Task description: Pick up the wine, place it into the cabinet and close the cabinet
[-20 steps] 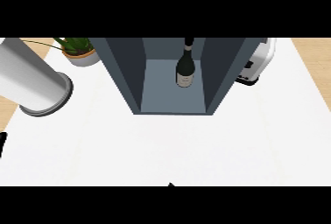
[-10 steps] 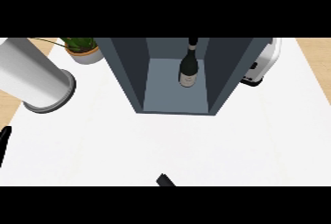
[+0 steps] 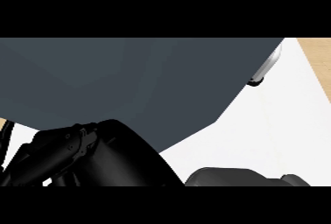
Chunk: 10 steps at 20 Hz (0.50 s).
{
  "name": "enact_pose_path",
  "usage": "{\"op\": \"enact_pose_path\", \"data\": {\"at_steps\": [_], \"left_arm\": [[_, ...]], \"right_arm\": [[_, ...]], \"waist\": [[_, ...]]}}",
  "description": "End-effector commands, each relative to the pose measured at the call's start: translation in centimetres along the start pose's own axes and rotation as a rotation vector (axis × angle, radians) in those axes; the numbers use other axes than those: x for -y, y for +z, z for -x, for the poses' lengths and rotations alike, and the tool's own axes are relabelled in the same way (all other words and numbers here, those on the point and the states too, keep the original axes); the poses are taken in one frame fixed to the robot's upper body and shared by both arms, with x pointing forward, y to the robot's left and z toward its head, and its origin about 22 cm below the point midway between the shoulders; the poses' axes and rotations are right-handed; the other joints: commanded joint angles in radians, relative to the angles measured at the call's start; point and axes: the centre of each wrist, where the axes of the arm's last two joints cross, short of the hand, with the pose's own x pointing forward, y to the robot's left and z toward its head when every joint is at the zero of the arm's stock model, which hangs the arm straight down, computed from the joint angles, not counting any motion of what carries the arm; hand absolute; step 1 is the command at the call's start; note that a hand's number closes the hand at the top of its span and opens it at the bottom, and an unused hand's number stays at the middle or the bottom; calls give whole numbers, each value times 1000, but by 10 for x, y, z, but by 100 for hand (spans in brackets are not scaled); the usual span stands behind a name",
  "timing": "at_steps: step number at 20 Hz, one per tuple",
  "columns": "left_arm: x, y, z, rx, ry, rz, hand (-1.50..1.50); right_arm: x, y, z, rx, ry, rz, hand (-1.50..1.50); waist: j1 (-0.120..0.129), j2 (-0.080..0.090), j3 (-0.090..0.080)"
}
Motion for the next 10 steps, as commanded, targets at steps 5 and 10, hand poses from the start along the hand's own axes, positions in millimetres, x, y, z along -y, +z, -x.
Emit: {"op": "enact_pose_path", "data": {"at_steps": [5,10], "left_arm": [[5,-3,-8,4,4,14,-150],[0,-8,-5,12,-4,-10,-150]], "right_arm": [[20,-76,8,42,188,103,150],[51,-101,16,24,189,167,150]], "waist": [[-1,1,0],[-12,1,0]]}}
